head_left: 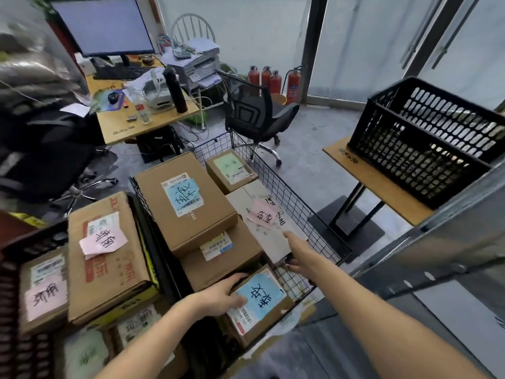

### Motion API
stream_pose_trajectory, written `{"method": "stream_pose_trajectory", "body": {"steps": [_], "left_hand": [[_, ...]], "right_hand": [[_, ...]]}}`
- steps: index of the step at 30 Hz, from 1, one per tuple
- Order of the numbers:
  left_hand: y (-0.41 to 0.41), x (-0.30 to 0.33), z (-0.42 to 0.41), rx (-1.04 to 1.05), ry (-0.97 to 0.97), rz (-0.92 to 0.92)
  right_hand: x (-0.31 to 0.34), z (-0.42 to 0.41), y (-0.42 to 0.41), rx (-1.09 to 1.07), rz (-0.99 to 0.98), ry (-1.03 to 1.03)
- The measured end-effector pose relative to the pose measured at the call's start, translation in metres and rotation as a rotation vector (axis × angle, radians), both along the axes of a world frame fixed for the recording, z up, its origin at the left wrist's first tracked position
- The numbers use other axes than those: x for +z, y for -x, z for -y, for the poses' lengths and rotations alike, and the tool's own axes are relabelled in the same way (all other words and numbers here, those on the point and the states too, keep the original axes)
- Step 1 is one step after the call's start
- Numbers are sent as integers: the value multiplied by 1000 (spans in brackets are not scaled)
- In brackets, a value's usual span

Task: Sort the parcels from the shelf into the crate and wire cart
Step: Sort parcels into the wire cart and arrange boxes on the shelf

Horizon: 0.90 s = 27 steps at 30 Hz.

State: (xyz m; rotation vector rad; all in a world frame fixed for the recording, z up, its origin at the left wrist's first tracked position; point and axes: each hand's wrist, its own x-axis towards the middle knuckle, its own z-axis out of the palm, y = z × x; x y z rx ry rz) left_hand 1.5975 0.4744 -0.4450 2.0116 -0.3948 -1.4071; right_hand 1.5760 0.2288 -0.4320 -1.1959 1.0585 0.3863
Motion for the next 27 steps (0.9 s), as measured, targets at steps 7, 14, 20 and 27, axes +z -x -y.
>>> {"method": "stream_pose_trajectory", "body": {"steps": [7,14,20,27], "left_hand": [[3,9,2,42,39,-47],[5,8,6,62,60,-27],[12,5,16,151,65,-29],[16,10,14,178,77,9]], "right_hand": [[13,4,9,176,-59,205],[26,19,18,588,-7,514],[39,21,23,887,12,624],[36,8,31,1068,-24,586]]}}
